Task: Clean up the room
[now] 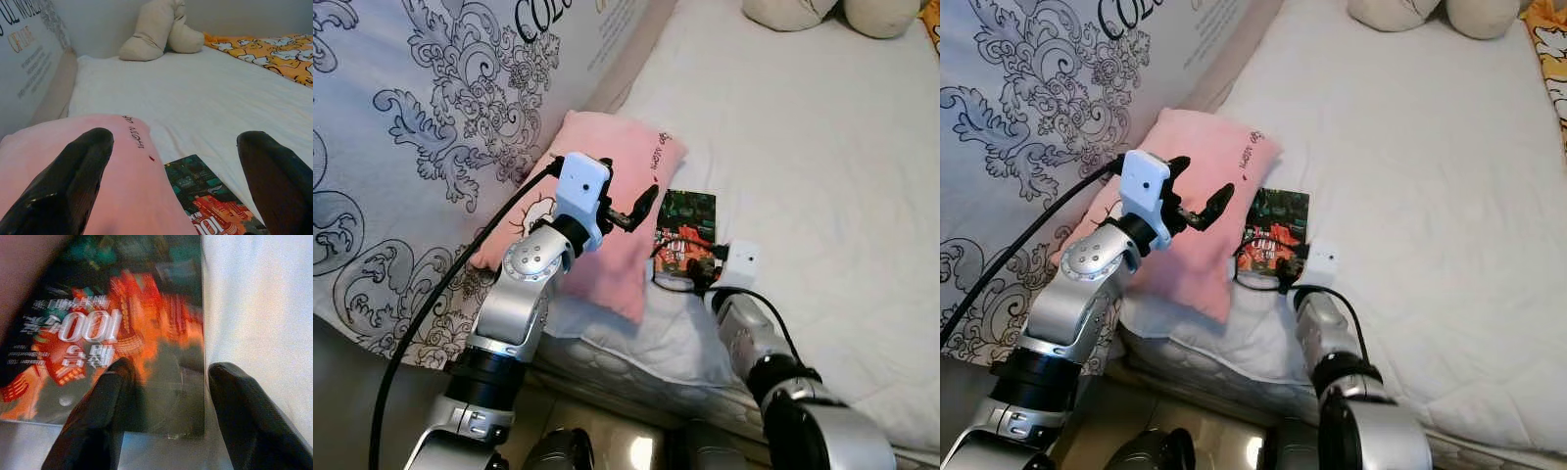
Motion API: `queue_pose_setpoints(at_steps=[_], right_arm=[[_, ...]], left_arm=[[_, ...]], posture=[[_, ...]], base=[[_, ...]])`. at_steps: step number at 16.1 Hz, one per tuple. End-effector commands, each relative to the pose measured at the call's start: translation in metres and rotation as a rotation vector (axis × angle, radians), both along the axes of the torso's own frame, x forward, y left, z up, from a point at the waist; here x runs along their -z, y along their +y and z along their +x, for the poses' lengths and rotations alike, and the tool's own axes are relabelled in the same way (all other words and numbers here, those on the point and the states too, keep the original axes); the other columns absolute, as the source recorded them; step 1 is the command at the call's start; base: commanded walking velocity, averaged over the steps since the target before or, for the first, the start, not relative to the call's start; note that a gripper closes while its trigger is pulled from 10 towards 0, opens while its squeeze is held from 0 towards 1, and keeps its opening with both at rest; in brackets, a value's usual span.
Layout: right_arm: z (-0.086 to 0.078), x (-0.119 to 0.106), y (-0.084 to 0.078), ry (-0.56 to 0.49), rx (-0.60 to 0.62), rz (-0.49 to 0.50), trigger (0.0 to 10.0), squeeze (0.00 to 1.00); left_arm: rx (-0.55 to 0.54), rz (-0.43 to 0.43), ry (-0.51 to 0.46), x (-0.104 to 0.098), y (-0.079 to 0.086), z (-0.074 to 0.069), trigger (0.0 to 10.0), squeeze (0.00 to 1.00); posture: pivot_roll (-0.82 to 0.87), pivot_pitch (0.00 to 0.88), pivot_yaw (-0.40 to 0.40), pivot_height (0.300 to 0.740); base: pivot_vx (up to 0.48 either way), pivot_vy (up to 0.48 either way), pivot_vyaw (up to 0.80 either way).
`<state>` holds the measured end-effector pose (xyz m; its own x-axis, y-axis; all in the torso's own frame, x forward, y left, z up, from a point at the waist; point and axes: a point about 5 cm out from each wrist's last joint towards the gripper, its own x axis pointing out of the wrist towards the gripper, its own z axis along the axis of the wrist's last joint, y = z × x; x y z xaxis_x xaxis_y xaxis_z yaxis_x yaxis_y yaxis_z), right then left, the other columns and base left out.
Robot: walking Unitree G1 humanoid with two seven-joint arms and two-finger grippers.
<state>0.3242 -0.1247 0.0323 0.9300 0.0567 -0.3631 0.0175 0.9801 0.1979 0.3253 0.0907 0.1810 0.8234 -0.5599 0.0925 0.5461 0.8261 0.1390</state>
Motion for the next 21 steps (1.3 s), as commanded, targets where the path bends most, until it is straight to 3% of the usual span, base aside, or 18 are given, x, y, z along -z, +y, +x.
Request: queue_pose_setpoints(at_steps=[1,5,7,8,9,10,11,13,16,19,21], right_arm=[[-0.003,-0.006,0.001,-0.088,-0.025,-0.108,10.0,1.0],[-0.039,-0.006,-0.029,-0.201,0.023,-0.306,10.0,1.0],[-0.056,-0.016,-0.05,-0.28,0.101,-0.402,10.0,1.0],[-0.058,-0.019,-0.052,-0.294,0.116,-0.417,10.0,1.0],[-0.057,-0.031,-0.065,-0.342,0.176,-0.438,10.0,0.6],[-0.054,-0.034,-0.066,-0.349,0.173,-0.431,10.0,0.0],[-0.05,-0.037,-0.062,-0.355,0.149,-0.408,10.0,0.0],[-0.041,-0.042,-0.048,-0.374,0.087,-0.335,10.0,0.0],[-0.03,-0.041,-0.024,-0.358,-0.038,-0.228,10.0,0.0],[-0.019,-0.038,-0.01,-0.325,-0.115,-0.209,10.0,0.0],[-0.013,-0.038,-0.001,-0.316,-0.138,-0.198,10.0,0.0]], left_arm=[[-0.002,0.005,-0.013,-0.001,0.003,-0.001,10.0,0.0],[0.003,0.0,-0.001,0.006,0.0,-0.004,10.0,0.0],[-0.016,-0.066,0.063,0.022,0.001,-0.001,10.0,0.0],[-0.024,-0.083,0.079,0.025,0.002,-0.001,10.0,0.0],[-0.104,-0.171,0.163,0.046,0.011,0.0,10.0,0.0],[-0.166,-0.151,0.181,0.06,0.019,-0.002,10.0,0.0],[-0.244,-0.135,0.201,0.074,0.03,-0.005,10.0,0.0],[-0.416,-0.185,0.289,0.097,0.057,-0.011,10.0,0.0],[-0.427,-0.126,0.232,0.095,0.065,-0.016,10.0,0.0],[-0.447,-0.115,0.166,0.086,0.069,-0.014,10.0,0.0],[-0.415,-0.049,0.123,0.082,0.067,-0.016,10.0,0.0]], posture=[[-0.09,0.11,0.027,0.74],[-0.11,0.089,0.017,0.74],[-0.14,0.041,0.03,0.74],[-0.14,0.041,0.03,0.74],[-0.14,0.043,0.008,0.74],[-0.13,0.038,-0.009,0.74],[-0.11,0.032,-0.021,0.74],[-0.09,0.021,-0.037,0.74],[-0.03,0.004,-0.049,0.74],[0.03,0.0,-0.072,0.74],[0.06,0.0,-0.067,0.74]], base=[[0.0,0.0,0.0],[0.0,0.0,0.0],[0.0,0.0,0.0],[0.0,0.0,0.0],[0.0,-0.472,0.0],[0.0,-0.472,0.0],[0.0,-0.472,0.0],[0.0,-0.471,0.0],[0.0,-0.471,0.0],[0.0,-0.472,0.0],[0.0,-0.471,0.0]])
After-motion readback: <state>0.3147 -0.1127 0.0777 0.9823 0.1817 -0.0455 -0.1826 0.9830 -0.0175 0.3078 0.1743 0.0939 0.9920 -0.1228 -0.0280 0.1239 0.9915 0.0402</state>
